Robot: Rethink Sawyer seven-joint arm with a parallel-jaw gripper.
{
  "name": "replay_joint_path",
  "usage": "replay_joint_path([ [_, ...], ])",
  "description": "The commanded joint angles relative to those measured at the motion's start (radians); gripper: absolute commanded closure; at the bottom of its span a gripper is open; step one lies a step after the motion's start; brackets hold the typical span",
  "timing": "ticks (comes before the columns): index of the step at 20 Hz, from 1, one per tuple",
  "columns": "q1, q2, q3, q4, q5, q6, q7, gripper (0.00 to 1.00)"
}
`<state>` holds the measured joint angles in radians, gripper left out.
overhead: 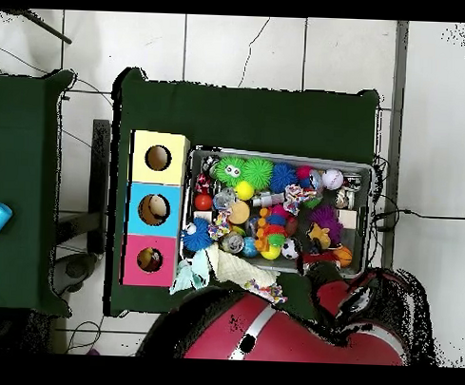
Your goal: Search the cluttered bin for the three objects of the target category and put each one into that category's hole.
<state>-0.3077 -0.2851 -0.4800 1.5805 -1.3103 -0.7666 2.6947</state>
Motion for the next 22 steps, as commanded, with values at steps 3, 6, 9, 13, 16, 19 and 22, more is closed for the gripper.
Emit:
replay_joint_path([
  [3,0.125,-0.083,-0.036,-0.029,-0.226,0.026,0.407,0.00],
  [6,0.152,-0.103,-0.059,-0.016,-0.256,0.004,0.474,0.00],
  [9,0.169,-0.118,-0.078,-0.005,-0.267,-0.008,0.495,0.00],
  [13,0.151,-0.126,-0.069,0.002,-0.235,0.012,0.412,0.00],
  [16,0.107,-0.119,-0.039,-0.001,-0.170,0.051,0.293,0.00],
  [19,0.063,-0.092,-0.003,-0.014,-0.110,0.090,0.196,0.00],
  [22,0.040,-0.056,0.017,-0.044,-0.085,0.121,0.167,0.00],
])
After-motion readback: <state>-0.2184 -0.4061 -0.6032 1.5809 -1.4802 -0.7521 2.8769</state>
